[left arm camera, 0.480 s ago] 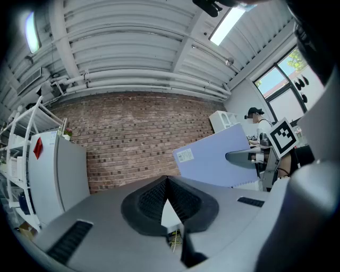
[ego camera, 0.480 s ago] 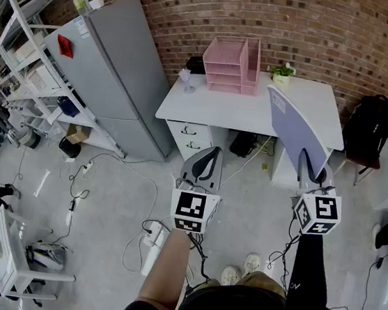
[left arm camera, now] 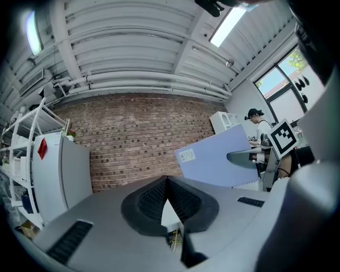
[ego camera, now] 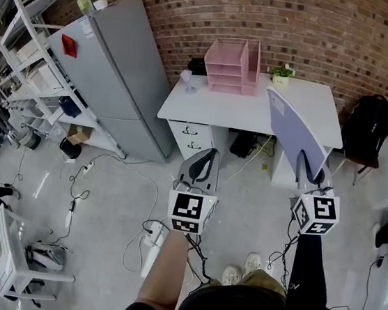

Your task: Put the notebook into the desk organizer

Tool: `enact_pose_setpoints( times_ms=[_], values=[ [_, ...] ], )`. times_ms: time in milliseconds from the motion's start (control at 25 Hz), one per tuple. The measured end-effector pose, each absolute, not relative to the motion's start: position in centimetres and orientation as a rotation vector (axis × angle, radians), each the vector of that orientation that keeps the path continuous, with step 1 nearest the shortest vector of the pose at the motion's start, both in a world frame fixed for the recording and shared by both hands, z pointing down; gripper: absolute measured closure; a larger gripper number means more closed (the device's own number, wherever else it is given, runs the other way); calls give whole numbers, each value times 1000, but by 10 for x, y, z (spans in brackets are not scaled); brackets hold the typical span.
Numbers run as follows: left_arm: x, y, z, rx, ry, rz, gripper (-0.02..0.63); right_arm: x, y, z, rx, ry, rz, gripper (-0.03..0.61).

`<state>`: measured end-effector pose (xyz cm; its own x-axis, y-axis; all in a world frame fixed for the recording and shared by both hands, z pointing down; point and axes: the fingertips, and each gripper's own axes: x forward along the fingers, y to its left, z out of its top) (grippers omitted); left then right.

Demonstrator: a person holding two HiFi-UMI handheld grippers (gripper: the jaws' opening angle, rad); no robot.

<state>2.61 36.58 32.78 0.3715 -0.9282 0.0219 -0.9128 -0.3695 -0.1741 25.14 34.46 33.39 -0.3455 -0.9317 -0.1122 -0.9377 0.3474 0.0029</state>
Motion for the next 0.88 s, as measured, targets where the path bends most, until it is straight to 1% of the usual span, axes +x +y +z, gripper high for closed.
enact_pose_setpoints(
  times_ms=[400, 880],
  values=[
    [20, 356, 334, -2501, 1693, -171, 607, 245, 336, 336, -1748, 2508, 118, 549],
    [28, 270, 339, -2507, 1696, -162, 606, 249, 242, 338, -1691, 2506, 80, 549]
  ],
)
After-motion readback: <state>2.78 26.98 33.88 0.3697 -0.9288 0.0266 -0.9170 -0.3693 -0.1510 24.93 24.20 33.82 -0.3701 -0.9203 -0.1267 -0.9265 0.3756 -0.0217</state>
